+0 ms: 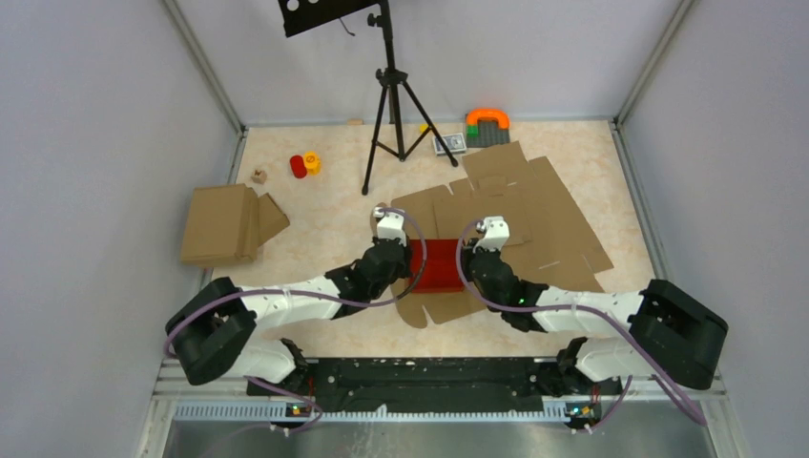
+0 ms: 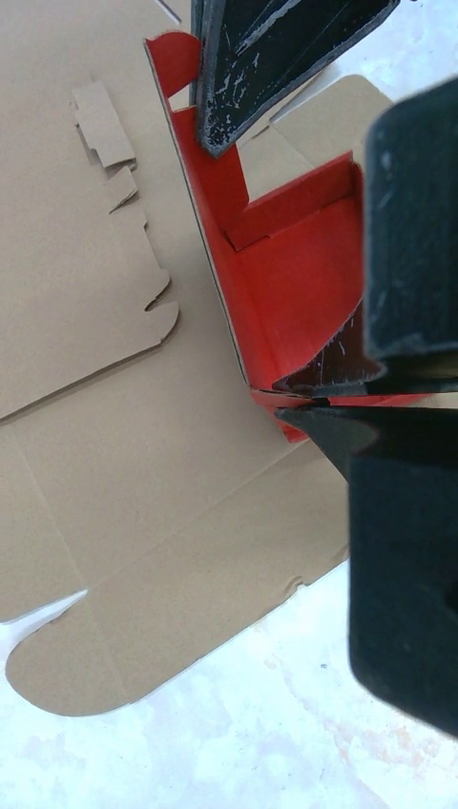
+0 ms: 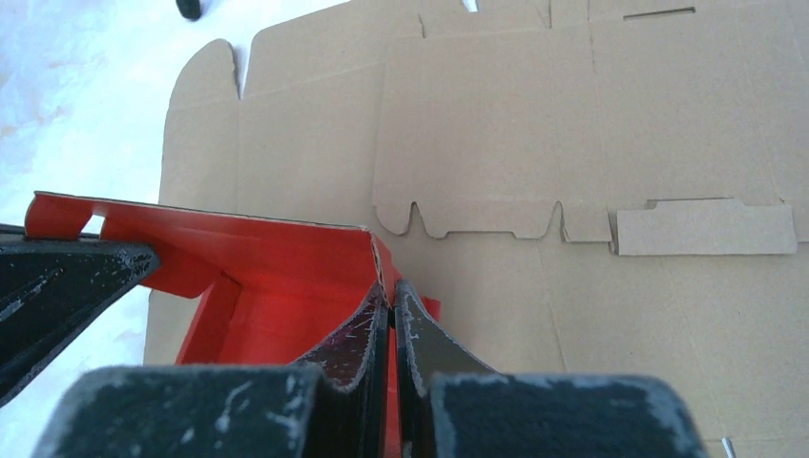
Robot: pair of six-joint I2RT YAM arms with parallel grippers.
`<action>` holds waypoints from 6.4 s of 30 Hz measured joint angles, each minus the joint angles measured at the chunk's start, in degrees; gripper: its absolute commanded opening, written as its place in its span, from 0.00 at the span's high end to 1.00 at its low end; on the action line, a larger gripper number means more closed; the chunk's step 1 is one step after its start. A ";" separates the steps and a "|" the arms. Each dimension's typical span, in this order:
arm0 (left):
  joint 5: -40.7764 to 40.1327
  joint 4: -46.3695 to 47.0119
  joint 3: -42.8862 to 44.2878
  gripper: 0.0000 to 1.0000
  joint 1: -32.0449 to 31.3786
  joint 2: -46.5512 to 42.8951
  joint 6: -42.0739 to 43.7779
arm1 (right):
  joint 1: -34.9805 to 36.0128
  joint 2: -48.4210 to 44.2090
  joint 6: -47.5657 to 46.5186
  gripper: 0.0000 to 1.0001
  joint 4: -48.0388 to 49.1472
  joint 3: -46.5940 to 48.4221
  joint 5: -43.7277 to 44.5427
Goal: Fold the paper box
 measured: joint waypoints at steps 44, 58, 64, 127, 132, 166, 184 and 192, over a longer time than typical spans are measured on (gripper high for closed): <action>8.68 -25.05 15.10 1.00 2.56 9.29 -11.39 | -0.66 1.31 2.95 1.00 -17.94 6.05 -3.17; 9.77 -21.94 9.84 1.00 2.51 5.09 -11.82 | -0.66 -1.16 0.35 0.98 -15.47 3.72 -7.10; 10.78 -17.70 6.27 1.00 2.19 2.99 -12.70 | -0.66 -3.52 -0.02 0.99 -13.68 0.79 -9.27; 11.26 -16.92 10.75 1.00 1.77 2.99 -6.58 | -21.03 0.33 -6.27 0.78 -29.40 10.73 -36.13; 10.86 -17.03 10.75 1.00 1.77 2.99 -6.25 | -21.07 0.37 -6.54 1.00 -27.41 10.95 -37.31; -2.47 16.37 -2.03 0.92 2.32 6.62 -1.31 | -5.64 9.33 -16.72 1.00 19.41 -0.39 -5.33; -2.40 11.85 -0.09 0.93 0.09 8.61 -3.10 | -4.15 6.05 -15.58 1.00 15.80 -4.15 -4.55; -3.48 3.08 4.79 0.96 -0.50 9.03 -6.56 | -4.09 0.90 -13.35 1.00 7.37 -3.98 -5.95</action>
